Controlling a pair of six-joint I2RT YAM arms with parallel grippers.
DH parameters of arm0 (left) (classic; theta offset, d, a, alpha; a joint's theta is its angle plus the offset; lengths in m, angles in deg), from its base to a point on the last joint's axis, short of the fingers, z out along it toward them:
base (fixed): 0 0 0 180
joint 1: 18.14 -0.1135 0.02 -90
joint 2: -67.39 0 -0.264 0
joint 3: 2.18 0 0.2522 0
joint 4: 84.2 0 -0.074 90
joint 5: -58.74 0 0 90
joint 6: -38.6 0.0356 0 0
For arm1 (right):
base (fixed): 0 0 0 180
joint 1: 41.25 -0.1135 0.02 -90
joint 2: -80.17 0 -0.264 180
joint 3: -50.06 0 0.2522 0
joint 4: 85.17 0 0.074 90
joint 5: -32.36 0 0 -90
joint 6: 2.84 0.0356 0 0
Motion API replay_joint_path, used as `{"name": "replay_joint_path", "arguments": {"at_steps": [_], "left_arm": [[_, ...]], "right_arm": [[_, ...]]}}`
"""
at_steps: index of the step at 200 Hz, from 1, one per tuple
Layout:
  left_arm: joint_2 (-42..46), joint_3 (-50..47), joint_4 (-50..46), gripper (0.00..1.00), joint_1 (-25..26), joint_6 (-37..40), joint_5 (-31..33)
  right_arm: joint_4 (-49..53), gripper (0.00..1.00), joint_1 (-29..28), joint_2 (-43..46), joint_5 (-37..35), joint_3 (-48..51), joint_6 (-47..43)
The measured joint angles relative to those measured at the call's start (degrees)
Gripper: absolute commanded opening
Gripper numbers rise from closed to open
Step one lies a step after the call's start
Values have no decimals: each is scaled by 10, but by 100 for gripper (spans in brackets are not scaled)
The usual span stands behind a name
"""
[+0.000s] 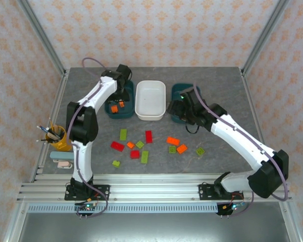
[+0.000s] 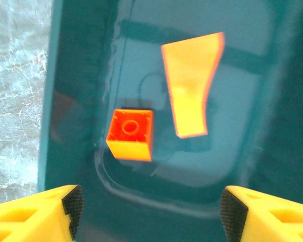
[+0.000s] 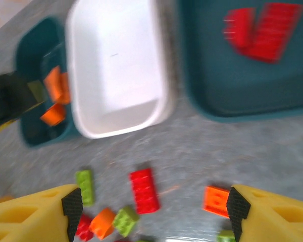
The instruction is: Sort the legos into containers by color
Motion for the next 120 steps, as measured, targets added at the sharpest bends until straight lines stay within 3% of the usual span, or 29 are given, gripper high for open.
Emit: {"name": "replay_joint_path", "arguments": {"at_steps": [24, 46, 73, 120], "left_arm": [[141, -86, 66, 81, 49, 1, -54], [252, -176, 141, 82, 127, 4, -127], [312, -282, 208, 82, 206, 0, -186], [355, -409, 261, 82, 264, -40, -218]], "right_arm": [[78, 76, 50, 31, -28, 50, 65], [107, 79, 85, 66, -21, 146, 120], [108, 79, 110, 71, 17, 229, 160], [52, 74, 121, 38, 61, 293, 189]]}}
